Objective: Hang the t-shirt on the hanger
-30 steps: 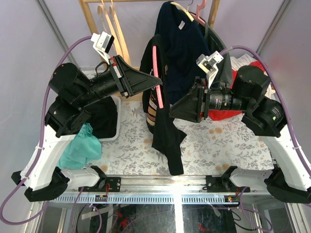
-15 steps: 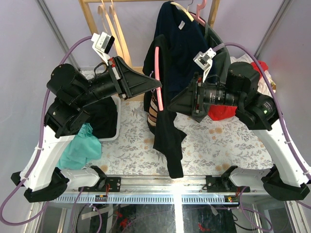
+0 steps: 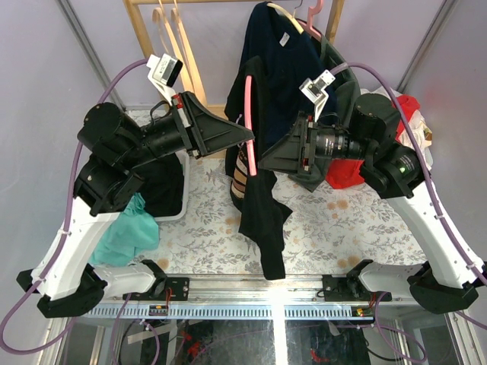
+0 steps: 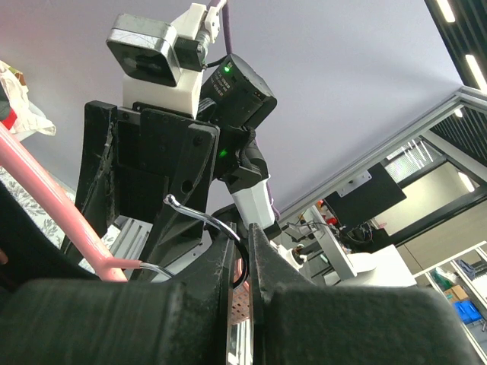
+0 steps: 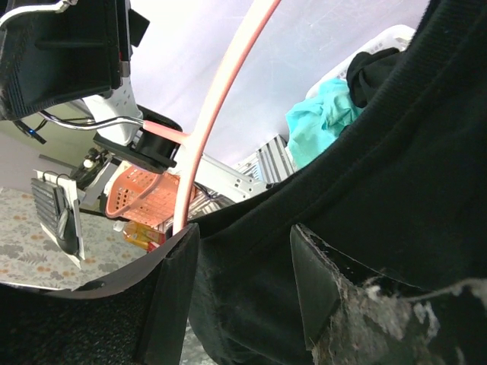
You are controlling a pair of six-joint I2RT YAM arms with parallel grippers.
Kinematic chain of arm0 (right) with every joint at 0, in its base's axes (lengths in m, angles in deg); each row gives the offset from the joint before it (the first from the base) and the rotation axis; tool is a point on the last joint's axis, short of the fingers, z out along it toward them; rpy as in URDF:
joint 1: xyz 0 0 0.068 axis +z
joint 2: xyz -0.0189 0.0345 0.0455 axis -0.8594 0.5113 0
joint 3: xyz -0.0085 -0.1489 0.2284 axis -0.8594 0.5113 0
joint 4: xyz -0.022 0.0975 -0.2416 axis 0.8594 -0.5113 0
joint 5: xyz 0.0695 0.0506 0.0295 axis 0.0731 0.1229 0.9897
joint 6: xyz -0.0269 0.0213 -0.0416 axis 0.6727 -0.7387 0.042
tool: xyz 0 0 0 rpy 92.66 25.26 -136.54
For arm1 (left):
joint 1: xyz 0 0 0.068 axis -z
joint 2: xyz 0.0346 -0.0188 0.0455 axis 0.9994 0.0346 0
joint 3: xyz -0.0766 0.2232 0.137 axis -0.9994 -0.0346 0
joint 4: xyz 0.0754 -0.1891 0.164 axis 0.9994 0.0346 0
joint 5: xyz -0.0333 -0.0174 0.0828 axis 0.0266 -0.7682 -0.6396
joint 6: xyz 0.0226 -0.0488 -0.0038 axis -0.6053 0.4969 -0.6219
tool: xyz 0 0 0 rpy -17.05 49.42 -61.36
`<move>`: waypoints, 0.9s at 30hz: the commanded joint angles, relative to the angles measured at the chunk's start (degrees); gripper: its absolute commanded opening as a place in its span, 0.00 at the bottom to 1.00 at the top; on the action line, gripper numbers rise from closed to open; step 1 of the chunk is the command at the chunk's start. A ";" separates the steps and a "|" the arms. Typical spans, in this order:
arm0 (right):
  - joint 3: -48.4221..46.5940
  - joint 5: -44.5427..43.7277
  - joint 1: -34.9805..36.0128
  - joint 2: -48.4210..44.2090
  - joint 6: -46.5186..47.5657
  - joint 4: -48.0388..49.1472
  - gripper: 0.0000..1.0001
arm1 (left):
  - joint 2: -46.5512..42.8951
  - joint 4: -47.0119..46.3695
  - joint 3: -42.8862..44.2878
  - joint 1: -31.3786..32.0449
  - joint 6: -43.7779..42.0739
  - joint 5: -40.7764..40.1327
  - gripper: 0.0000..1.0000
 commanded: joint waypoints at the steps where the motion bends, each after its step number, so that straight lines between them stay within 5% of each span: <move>1: 1.53 3.61 -0.37 -0.26 -3.36 3.78 0.57 | 0.22 -9.45 -1.07 -0.48 0.66 3.03 0.00; 7: 1.93 2.43 -0.37 0.17 -1.90 0.65 0.47 | 1.05 -11.67 -2.15 -0.70 1.48 3.46 0.00; 15: -1.30 -1.20 -0.37 0.22 2.03 -5.89 0.01 | 1.54 -9.91 -1.86 -1.03 0.07 2.01 0.00; 27: -9.53 -3.44 -0.37 1.24 5.12 -11.96 0.00 | 2.18 -3.94 -1.71 -1.23 -6.21 -8.40 0.00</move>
